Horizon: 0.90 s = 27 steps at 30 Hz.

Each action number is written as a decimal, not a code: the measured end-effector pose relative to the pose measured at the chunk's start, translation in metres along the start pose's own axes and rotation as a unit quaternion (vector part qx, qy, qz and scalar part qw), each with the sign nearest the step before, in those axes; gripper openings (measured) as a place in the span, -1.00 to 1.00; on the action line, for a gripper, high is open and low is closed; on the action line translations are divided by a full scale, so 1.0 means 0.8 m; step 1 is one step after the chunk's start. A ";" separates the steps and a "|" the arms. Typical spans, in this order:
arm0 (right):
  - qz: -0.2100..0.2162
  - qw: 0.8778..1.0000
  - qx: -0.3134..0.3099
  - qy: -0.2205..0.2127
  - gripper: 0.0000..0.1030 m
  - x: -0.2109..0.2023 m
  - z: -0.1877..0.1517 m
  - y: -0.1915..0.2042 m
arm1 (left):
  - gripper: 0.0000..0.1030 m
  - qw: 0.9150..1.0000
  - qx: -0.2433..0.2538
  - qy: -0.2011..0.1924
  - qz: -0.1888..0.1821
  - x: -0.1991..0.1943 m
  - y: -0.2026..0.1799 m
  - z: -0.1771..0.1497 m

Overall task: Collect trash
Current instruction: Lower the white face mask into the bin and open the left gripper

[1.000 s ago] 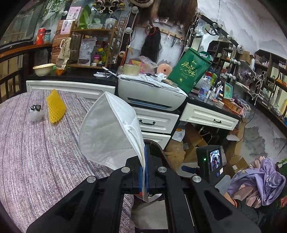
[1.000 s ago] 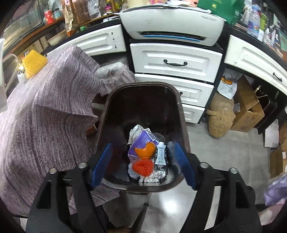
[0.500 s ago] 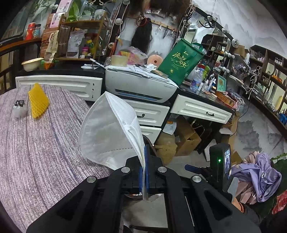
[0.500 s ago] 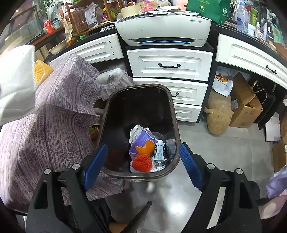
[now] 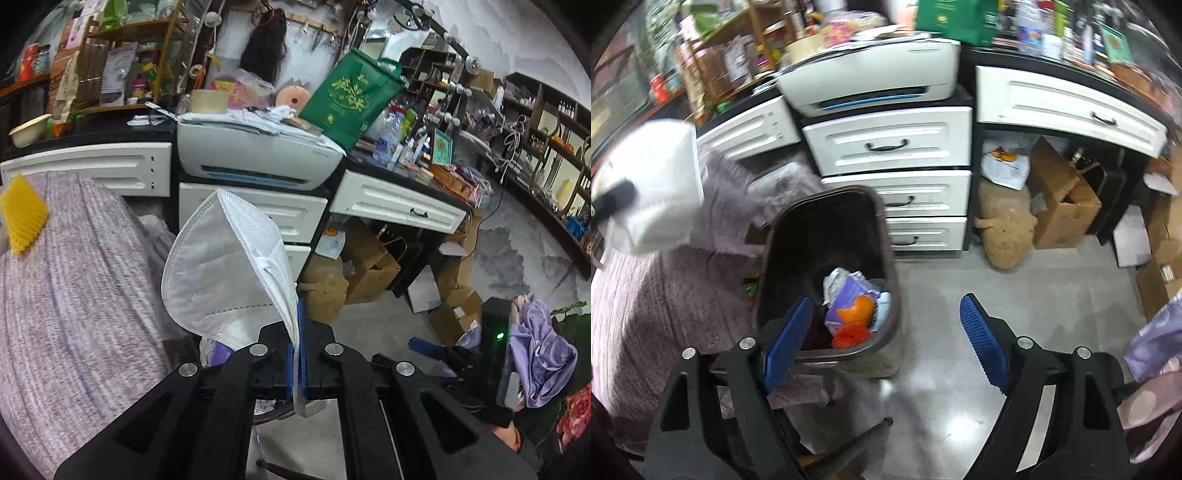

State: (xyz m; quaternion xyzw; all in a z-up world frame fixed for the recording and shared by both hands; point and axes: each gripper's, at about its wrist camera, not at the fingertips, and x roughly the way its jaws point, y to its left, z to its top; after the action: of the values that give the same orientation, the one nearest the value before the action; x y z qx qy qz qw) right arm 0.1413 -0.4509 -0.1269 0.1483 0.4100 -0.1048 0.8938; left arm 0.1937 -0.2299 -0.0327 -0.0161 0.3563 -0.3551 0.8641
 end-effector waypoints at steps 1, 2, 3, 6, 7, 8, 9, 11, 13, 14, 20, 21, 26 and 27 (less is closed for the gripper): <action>-0.003 1.000 0.006 0.000 0.58 0.000 0.000 -0.006 | -0.94 1.000 0.001 0.007 0.000 0.009 -0.003 -0.001; -0.005 1.000 0.012 -0.001 0.58 -0.001 0.000 -0.012 | -0.94 1.000 0.002 0.014 -0.001 0.019 -0.006 -0.004; -0.007 1.000 0.017 -0.001 0.58 0.000 0.000 -0.018 | -0.94 1.000 0.004 0.021 -0.001 0.028 -0.008 -0.005; -0.009 1.000 0.025 0.000 0.58 0.000 -0.002 -0.027 | -0.94 0.999 0.012 0.045 0.002 0.054 -0.015 -0.012; -0.010 1.000 0.027 0.000 0.58 0.000 -0.003 -0.029 | -0.94 0.998 0.014 0.054 0.003 0.063 -0.018 -0.015; -0.010 1.000 0.028 0.001 0.58 0.001 -0.004 -0.030 | -0.94 0.998 0.014 0.060 0.003 0.069 -0.018 -0.016; -0.010 1.000 0.028 0.001 0.58 0.002 -0.004 -0.031 | -0.94 0.998 0.013 0.067 0.003 0.076 -0.018 -0.018; -0.010 1.000 0.028 0.002 0.58 0.002 -0.005 -0.032 | -0.94 0.997 0.014 0.078 0.004 0.089 -0.021 -0.022; -0.010 1.000 0.029 0.002 0.58 0.002 -0.005 -0.032 | -0.94 0.996 0.018 0.087 0.006 0.097 -0.024 -0.026; -0.010 1.000 0.029 0.003 0.58 0.002 -0.006 -0.033 | -0.94 0.995 0.020 0.093 0.006 0.102 -0.025 -0.028; -0.015 0.999 0.034 0.002 0.58 0.001 -0.007 -0.036 | -0.62 0.990 0.022 0.136 0.013 0.125 -0.027 -0.043; -0.016 0.999 0.035 0.001 0.58 0.000 -0.006 -0.037 | -0.38 0.990 0.022 0.142 0.016 0.127 -0.027 -0.045; -0.020 0.999 0.041 -0.003 0.58 -0.001 -0.005 -0.041 | 0.49 0.991 0.031 0.126 0.016 0.110 -0.032 -0.050; -0.021 0.999 0.043 -0.003 0.58 -0.001 -0.005 -0.042 | 0.50 0.991 0.034 0.126 0.016 0.105 -0.034 -0.051</action>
State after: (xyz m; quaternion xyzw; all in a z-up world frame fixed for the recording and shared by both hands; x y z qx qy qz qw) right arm 0.1276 -0.4807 -0.1344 0.1775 0.4054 -0.1413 0.8855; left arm 0.1936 -0.2936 -0.1061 0.0640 0.4505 -0.3525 0.8177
